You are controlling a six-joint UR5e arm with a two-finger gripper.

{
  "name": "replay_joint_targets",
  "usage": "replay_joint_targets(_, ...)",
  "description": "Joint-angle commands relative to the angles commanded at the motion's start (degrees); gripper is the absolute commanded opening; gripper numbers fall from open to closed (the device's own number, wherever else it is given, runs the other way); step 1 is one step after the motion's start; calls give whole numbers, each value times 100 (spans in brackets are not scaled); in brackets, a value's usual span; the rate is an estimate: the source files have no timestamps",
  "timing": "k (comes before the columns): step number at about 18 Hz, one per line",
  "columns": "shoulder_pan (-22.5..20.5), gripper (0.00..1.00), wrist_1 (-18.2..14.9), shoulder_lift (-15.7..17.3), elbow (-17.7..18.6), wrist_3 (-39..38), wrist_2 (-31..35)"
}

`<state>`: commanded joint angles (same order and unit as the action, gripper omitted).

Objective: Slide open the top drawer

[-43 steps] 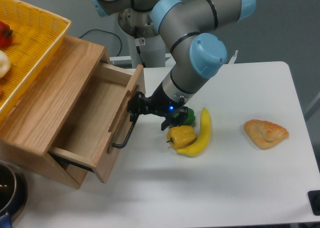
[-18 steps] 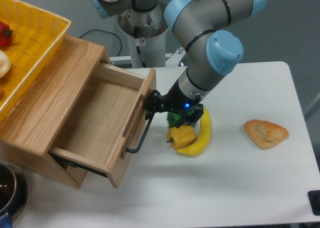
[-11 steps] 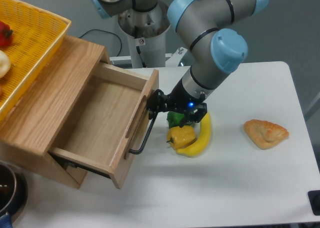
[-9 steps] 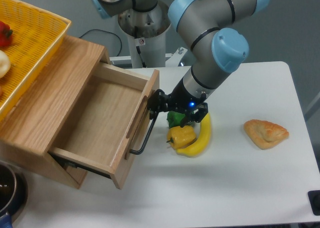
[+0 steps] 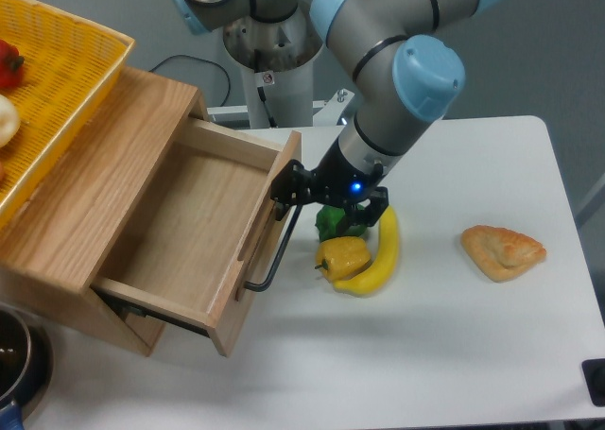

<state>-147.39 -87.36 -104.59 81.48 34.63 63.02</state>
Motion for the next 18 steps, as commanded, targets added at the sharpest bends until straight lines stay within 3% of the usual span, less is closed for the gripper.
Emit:
replay_joint_targets(5,-131,100,87,-8,-167,26,-18)
replay_joint_targets(10,-325,100,763,-96,-185,35,0)
replay_joint_targets(15,-597,100,1659,-290,-106,192,26)
replay_joint_targets(18,-808,100,1767,-342,-71,912,35)
